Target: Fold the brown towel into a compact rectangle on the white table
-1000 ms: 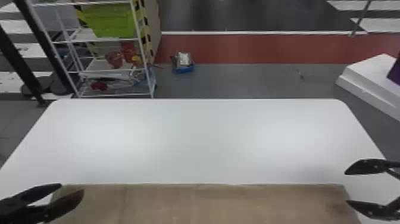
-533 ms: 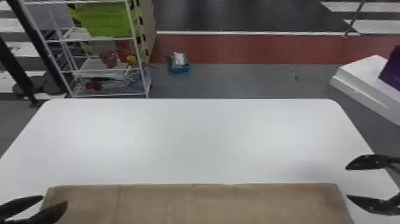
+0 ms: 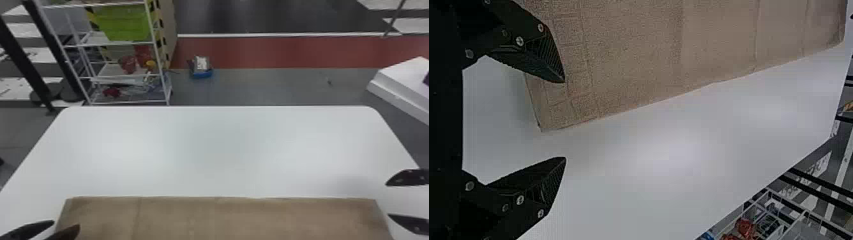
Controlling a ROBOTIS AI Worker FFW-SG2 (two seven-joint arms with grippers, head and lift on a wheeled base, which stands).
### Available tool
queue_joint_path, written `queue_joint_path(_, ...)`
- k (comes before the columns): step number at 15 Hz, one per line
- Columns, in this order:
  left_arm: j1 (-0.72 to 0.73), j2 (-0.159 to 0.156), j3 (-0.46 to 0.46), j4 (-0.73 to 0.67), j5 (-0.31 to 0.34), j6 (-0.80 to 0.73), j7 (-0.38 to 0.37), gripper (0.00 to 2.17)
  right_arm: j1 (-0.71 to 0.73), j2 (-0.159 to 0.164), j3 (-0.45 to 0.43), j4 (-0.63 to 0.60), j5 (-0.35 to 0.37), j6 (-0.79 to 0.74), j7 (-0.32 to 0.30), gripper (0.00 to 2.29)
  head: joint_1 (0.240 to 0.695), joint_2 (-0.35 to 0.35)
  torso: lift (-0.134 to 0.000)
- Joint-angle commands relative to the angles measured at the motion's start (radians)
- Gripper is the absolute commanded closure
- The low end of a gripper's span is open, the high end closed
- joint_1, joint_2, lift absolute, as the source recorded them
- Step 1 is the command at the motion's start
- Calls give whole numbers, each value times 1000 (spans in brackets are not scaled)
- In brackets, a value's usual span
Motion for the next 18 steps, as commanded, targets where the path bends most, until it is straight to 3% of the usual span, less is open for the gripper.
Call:
queue_joint_path(1, -4, -3, -4, 17, -17, 2, -1, 70, -4, -9, 3, 10, -7, -1, 3, 387, 695, 55, -124)
queue_joint_path(14, -2, -3, -15, 72, -25, -14, 13, 215, -15, -12, 14, 44, -20, -17, 3, 387, 695, 53, -124)
queue_joint_path(18, -7, -3, -41, 100, -72, -14, -8, 792, -13, -12, 20, 48, -21, -17, 3, 387, 695, 47, -124)
